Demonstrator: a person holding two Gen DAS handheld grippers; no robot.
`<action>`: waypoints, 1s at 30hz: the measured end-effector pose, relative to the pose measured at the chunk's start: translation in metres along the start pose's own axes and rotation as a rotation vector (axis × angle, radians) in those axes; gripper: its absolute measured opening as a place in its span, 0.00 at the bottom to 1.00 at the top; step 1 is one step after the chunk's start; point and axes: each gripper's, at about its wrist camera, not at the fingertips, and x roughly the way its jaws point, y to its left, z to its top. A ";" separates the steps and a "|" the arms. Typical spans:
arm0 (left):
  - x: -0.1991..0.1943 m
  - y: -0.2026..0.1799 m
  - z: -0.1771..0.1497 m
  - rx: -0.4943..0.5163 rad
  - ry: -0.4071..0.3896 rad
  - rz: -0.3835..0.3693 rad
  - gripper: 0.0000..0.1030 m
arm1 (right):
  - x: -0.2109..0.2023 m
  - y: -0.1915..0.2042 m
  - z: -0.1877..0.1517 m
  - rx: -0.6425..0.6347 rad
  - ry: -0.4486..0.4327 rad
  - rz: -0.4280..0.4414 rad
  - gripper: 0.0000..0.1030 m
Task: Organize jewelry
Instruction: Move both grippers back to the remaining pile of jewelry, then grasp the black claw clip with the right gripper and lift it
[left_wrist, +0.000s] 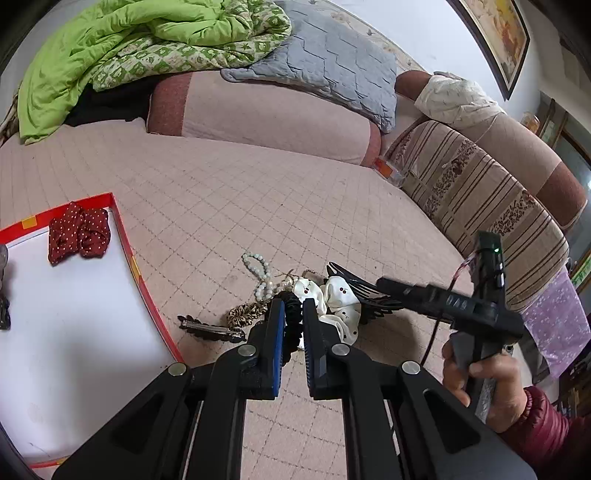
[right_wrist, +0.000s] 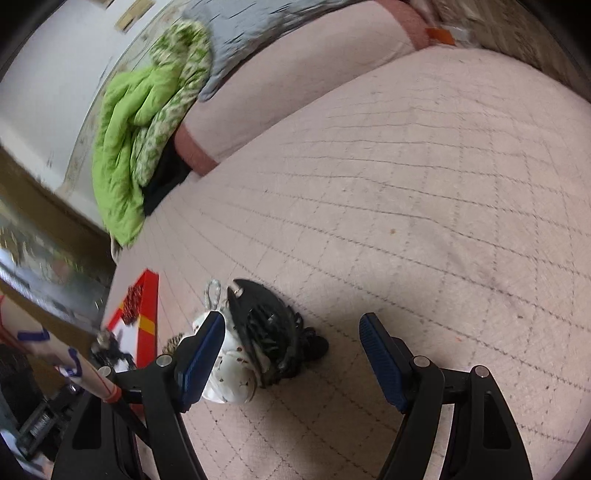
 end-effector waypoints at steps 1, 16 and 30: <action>-0.001 0.000 0.000 -0.002 0.001 -0.002 0.09 | 0.005 0.007 -0.002 -0.038 0.021 -0.008 0.77; 0.006 -0.007 -0.006 0.002 0.029 -0.027 0.09 | 0.030 0.037 -0.016 -0.324 0.053 -0.249 0.77; 0.005 -0.008 -0.009 0.005 0.034 -0.031 0.09 | 0.029 0.036 -0.016 -0.335 0.067 -0.226 0.29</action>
